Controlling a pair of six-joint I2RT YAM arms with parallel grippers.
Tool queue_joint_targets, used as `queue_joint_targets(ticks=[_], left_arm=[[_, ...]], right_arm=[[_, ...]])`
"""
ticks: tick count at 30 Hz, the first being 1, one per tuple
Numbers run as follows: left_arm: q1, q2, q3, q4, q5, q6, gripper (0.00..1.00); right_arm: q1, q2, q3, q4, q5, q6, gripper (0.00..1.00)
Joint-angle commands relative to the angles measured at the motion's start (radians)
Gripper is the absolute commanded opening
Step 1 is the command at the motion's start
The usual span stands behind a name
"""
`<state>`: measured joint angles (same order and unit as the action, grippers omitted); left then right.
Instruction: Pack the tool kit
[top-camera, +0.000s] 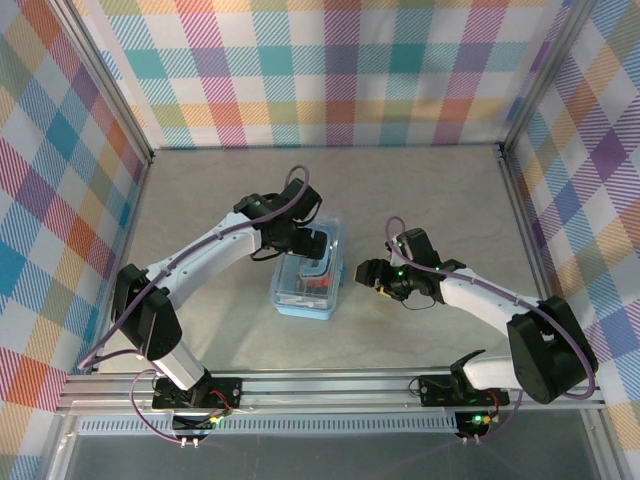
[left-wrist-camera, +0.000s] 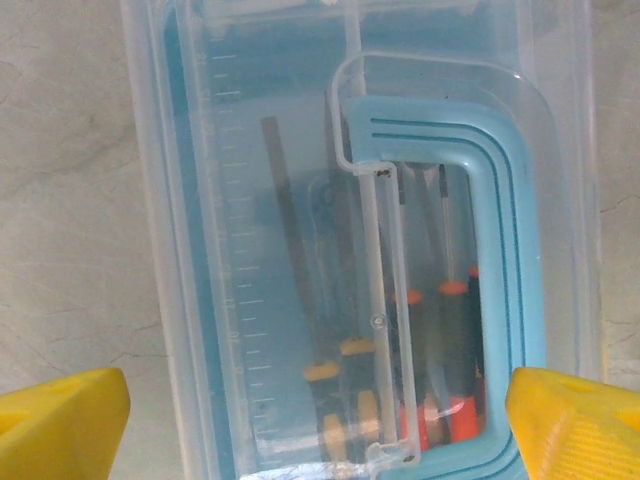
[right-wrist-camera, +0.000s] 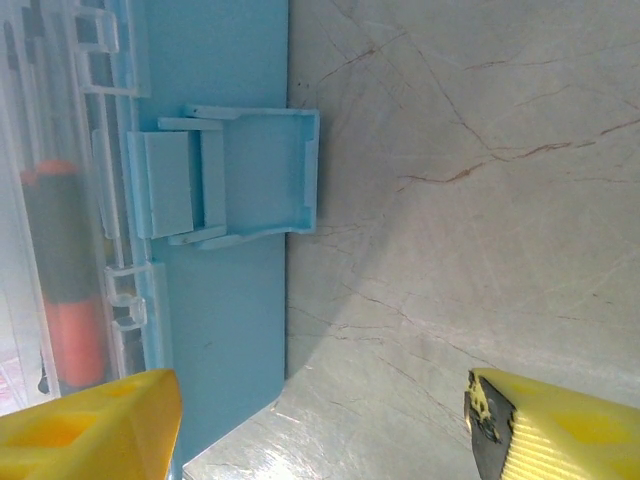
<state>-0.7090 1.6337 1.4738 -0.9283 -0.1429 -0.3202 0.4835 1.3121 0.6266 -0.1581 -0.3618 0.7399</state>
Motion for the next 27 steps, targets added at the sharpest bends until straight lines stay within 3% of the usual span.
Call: queue_joint_targets(ticks=[1, 10, 15, 21, 27], left_arm=[[0.002, 0.022, -0.008, -0.031, -0.019, 0.009, 0.95], [0.047, 0.043, -0.139, 0.057, 0.064, 0.003, 0.90], [0.083, -0.001, -0.212, 0.097, 0.063, -0.010, 0.87], [0.161, -0.037, -0.345, 0.175, 0.153, -0.023, 0.82], [0.218, -0.089, -0.445, 0.237, 0.205, -0.043, 0.81]], right_arm=[[-0.003, -0.031, -0.002, 0.001, -0.017, -0.008, 0.76], [-0.003, -0.022, -0.010, 0.029, -0.039, -0.005, 0.77], [-0.005, 0.019, -0.025, 0.166, -0.109, 0.039, 0.79], [-0.005, 0.095, -0.010, 0.369, -0.204, 0.103, 0.82], [-0.007, 0.153, 0.027, 0.447, -0.247, 0.125, 0.84]])
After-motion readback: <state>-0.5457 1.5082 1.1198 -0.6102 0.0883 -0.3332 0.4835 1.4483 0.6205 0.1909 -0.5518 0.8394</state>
